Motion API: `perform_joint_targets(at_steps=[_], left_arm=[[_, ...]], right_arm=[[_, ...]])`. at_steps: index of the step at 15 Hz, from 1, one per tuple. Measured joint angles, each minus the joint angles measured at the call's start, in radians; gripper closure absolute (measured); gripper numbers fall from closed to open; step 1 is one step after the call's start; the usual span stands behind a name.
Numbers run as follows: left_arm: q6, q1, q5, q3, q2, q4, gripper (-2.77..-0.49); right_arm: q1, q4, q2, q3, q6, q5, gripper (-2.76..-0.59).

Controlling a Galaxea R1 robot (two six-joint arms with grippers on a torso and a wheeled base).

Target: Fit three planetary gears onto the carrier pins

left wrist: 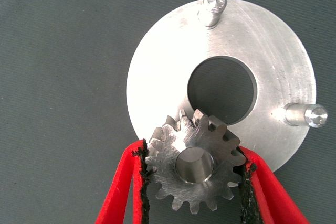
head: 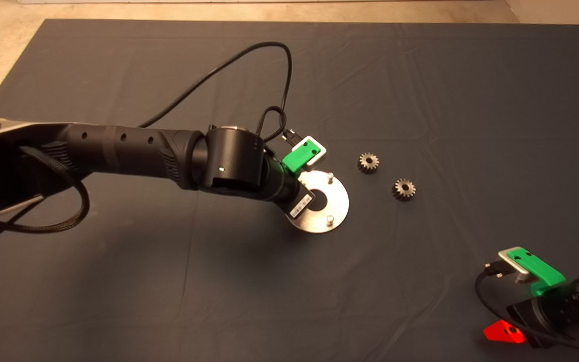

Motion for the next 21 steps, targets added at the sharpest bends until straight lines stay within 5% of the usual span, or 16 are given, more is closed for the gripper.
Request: perform_joint_targets(at_steps=[14,21], left_arm=[[0.003,0.001,-0.002,-0.013,-0.017,0.0,-0.81],[0.003,0.02,-0.015,-0.013,-0.015,0.001,-0.81]], right_arm=[[0.003,0.0,-0.016,0.0,-0.015,0.0,-2.5],[0.01,0.0,-0.019,0.0,-0.026,0.001,-2.5]])
